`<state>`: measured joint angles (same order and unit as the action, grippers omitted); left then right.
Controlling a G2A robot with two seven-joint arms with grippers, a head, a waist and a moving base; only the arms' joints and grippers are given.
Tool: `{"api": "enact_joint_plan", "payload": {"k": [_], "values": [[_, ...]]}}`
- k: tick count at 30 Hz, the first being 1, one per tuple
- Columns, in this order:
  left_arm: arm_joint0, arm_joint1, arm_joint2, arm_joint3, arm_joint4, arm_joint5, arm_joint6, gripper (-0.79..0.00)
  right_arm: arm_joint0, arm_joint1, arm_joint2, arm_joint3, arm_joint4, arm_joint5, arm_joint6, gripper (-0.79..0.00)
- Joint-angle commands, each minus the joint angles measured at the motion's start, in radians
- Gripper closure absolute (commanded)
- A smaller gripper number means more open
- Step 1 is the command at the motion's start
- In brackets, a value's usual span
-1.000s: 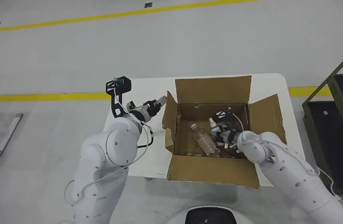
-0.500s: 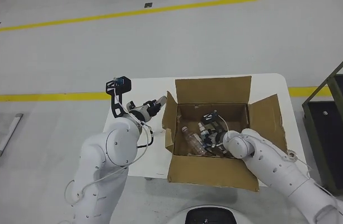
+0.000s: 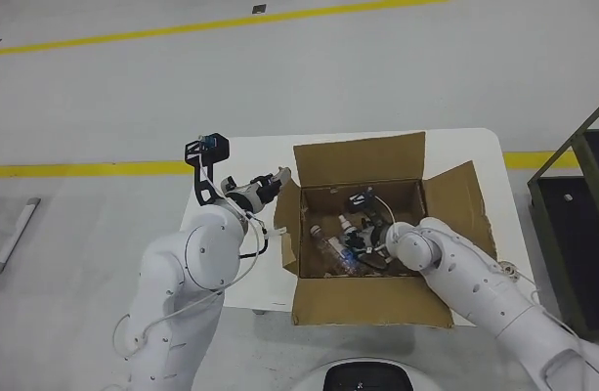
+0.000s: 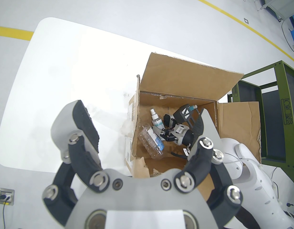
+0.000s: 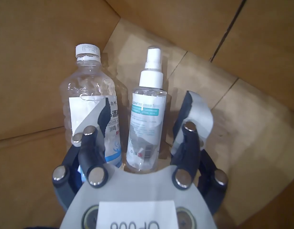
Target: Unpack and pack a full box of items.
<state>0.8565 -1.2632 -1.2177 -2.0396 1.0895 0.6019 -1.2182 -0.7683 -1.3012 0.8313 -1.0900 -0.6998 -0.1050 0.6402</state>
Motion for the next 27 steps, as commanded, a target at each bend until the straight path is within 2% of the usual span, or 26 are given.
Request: {"api": "enact_joint_plan", "payload": {"k": [1, 2, 4, 11, 12, 13, 14, 18, 20, 21, 22, 27], "values": [[0.0, 0.0, 0.0, 0.0, 0.0, 0.0, 0.0, -0.785, -0.009, 0.006, 0.014, -0.024, -0.008, -0.004, 0.009, -0.613], [0.0, 0.0, 0.0, 0.0, 0.0, 0.0, 0.0, -0.785, -0.014, 0.009, 0.024, -0.041, -0.016, -0.002, 0.011, -0.606], [0.0, 0.0, 0.0, 0.0, 0.0, 0.0, 0.0, -0.785, -0.032, 0.02, 0.052, -0.091, -0.027, -0.001, 0.016, -0.388], [0.0, 0.0, 0.0, 0.0, 0.0, 0.0, 0.0, -0.785, -0.147, 0.083, 0.239, -0.397, -0.164, 0.065, 0.091, -0.385], [0.0, 0.0, 0.0, 0.0, 0.0, 0.0, 0.0, -0.785, -0.173, 0.095, 0.27, -0.454, -0.212, 0.072, 0.108, -0.505], [0.0, 0.0, 0.0, 0.0, 0.0, 0.0, 0.0, -0.785, -0.201, 0.105, 0.314, -0.516, -0.248, 0.093, 0.117, -0.529], [0.0, 0.0, 0.0, 0.0, 0.0, 0.0, 0.0, -0.785, -0.238, 0.114, 0.355, -0.578, -0.257, 0.108, 0.122, -0.409], [0.0, 0.0, 0.0, 0.0, 0.0, 0.0, 0.0, -0.785, -0.375, 0.146, 0.533, -0.816, -0.366, 0.129, 0.118, -0.32], [0.0, 0.0, 0.0, 0.0, 0.0, 0.0, 0.0, -0.785, -0.438, 0.159, 0.619, -0.913, -0.43, 0.136, 0.129, -0.145], [0.0, 0.0, 0.0, 0.0, 0.0, 0.0, 0.0, -0.785, -0.468, 0.164, 0.664, -0.957, -0.468, 0.148, 0.143, -0.028], [0.0, 0.0, 0.0, 0.0, 0.0, 0.0, 0.0, -0.785, -0.497, 0.169, 0.706, -0.998, -0.503, 0.157, 0.164, 0.0], [0.0, 0.0, 0.0, 0.0, 0.0, 0.0, 0.0, -0.785, -0.626, 0.186, 0.889, -1.109, -0.656, 0.151, 0.352, 0.0]]}}
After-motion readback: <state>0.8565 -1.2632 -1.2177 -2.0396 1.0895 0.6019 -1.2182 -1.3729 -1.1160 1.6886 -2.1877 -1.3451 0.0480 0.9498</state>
